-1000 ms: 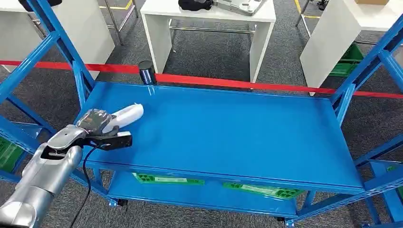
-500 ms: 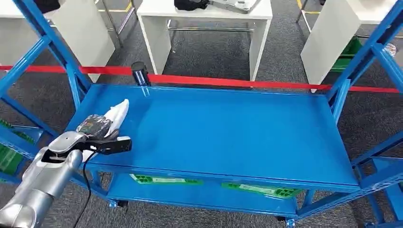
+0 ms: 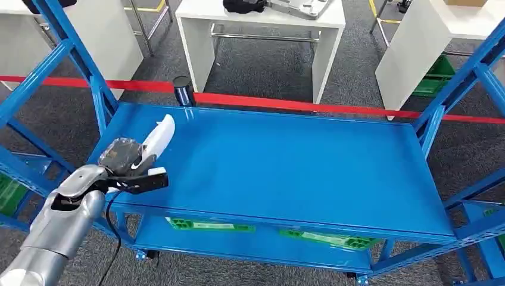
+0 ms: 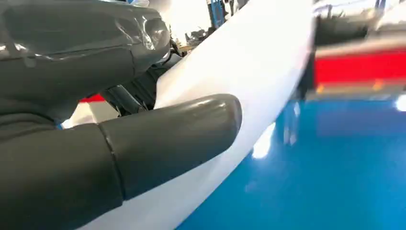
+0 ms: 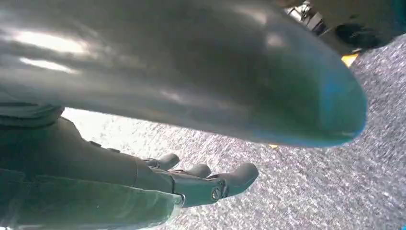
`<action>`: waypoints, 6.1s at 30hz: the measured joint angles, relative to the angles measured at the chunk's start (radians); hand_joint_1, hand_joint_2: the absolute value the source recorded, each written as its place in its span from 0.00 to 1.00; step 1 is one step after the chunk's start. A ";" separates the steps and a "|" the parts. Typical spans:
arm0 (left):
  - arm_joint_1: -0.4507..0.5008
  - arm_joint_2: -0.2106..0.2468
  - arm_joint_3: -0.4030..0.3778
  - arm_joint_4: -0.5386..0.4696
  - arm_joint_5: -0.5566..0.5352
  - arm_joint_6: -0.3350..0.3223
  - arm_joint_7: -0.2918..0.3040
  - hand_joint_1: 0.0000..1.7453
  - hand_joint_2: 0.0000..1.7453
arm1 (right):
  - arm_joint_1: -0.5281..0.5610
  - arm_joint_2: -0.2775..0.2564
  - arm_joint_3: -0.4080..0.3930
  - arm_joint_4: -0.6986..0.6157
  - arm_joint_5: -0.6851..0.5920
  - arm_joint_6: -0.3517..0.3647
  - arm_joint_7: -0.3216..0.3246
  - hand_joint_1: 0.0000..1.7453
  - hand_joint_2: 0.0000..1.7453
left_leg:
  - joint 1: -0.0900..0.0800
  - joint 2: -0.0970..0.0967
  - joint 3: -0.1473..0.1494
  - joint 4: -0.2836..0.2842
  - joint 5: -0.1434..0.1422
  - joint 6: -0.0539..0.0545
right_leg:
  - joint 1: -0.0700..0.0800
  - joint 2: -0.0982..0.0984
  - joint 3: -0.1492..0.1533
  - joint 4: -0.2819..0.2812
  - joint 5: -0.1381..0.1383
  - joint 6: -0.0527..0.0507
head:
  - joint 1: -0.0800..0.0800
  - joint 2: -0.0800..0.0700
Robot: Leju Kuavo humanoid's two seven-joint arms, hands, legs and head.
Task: Take the parts from the cabinet and place them on the table.
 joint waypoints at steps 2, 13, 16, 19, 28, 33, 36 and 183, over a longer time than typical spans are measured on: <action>0.039 -0.017 0.020 -0.055 0.106 -0.011 -0.039 1.00 0.00 | 0.002 0.000 0.000 0.000 -0.001 0.000 0.000 0.00 0.00 | -0.004 0.000 -0.001 0.001 -0.001 0.002 | 0.000 0.000 -0.071 0.150 -0.049 0.001 | 0.000 0.000; 0.228 -0.106 0.086 -0.505 0.764 -0.101 -0.240 1.00 0.00 | 0.016 0.003 0.000 -0.003 -0.014 0.002 0.004 0.00 0.00 | -0.012 -0.004 -0.008 0.031 -0.025 -0.022 | -0.004 0.001 0.078 -0.150 0.071 -0.005 | 0.000 0.000; 0.258 -0.111 0.086 -0.588 0.785 -0.103 -0.255 1.00 0.00 | 0.018 0.009 0.000 -0.012 -0.015 0.003 0.005 0.00 0.00 | -0.004 -0.004 -0.067 0.163 -0.111 -0.042 | -0.007 0.001 0.082 -0.150 0.070 -0.013 | -0.005 0.000; 0.290 -0.116 0.084 -0.638 0.793 -0.103 -0.275 1.00 0.00 | 0.024 0.016 -0.001 -0.023 -0.018 0.006 0.006 0.00 0.00 | 0.001 -0.003 -0.156 0.354 -0.178 -0.049 | -0.006 0.001 0.081 -0.150 0.069 -0.013 | -0.005 0.000; 0.313 -0.131 0.069 -0.751 0.806 -0.107 -0.287 1.00 0.00 | 0.036 0.036 -0.002 -0.058 -0.021 0.018 0.007 0.00 0.00 | -0.014 -0.003 0.008 0.027 -0.043 -0.008 | 0.003 0.001 0.084 -0.156 0.074 0.007 | -0.005 0.000; 0.335 -0.142 0.059 -0.797 1.004 -0.221 -0.331 1.00 0.00 | 0.068 0.072 -0.007 -0.161 -0.010 0.122 0.017 0.00 0.00 | -0.006 0.000 0.022 0.002 -0.023 0.009 | 0.001 -0.001 -0.042 0.115 -0.051 -0.003 | -0.001 0.000; 0.353 -0.148 0.034 -0.835 1.177 -0.337 -0.358 1.00 0.00 | 0.094 0.108 -0.010 -0.253 0.005 0.197 0.018 0.00 0.00 | -0.005 -0.003 0.023 0.005 -0.025 0.007 | -0.006 -0.002 -0.034 0.102 -0.026 0.025 | 0.000 0.000; 0.083 -0.139 -0.333 -0.701 1.211 -0.391 -0.353 1.00 0.00 | 0.015 0.199 -0.493 -0.456 0.099 0.391 0.093 0.00 0.00 | -0.014 -0.002 0.086 -0.028 -0.055 0.016 | -0.006 -0.023 0.049 -0.179 0.142 0.027 | -0.006 0.000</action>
